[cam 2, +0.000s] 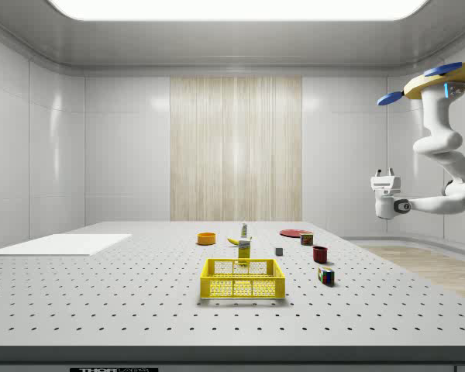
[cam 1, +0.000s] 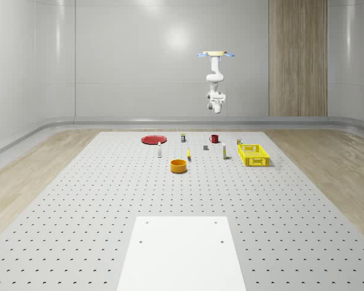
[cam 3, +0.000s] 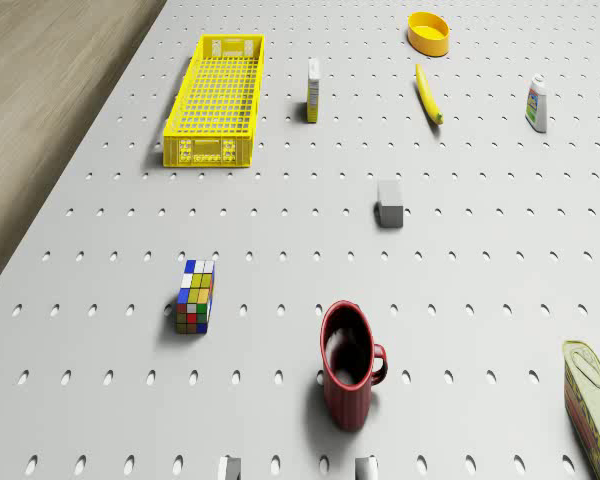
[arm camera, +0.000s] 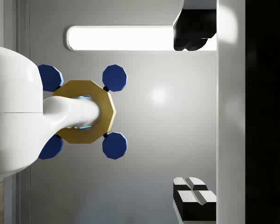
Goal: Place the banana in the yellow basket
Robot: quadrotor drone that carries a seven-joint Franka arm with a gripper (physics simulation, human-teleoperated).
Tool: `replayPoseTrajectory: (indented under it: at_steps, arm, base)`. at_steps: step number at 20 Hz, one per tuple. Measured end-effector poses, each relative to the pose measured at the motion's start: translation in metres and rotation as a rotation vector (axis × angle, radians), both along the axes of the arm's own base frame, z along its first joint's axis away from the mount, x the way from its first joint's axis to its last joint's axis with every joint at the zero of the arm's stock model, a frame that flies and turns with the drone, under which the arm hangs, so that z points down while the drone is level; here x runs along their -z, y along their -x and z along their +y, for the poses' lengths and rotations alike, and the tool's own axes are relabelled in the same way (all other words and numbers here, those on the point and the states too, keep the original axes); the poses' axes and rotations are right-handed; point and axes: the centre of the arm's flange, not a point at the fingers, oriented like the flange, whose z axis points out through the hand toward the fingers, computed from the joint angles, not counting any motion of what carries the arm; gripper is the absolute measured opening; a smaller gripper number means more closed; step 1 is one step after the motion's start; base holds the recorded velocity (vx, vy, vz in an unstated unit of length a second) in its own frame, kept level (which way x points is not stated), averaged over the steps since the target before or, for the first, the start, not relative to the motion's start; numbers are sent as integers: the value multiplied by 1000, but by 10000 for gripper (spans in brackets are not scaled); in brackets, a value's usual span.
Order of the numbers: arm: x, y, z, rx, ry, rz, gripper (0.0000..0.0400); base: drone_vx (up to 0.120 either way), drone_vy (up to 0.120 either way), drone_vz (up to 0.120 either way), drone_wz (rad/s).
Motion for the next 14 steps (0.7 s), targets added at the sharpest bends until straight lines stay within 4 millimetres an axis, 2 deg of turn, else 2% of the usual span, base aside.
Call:
replayPoseTrajectory:
  at_steps: [5, 10, 14]
  arm:
    - [-37, 4, 0, 0, 0, -4, 400]
    - [-66, 2, 0, 0, 0, -8, 400]
    - [-81, 1, 0, 0, 0, -11, 400]
  base:
    - [16, -120, 0, 0]
    - [120, -120, 0, 0]
    - [120, -120, 0, 0]
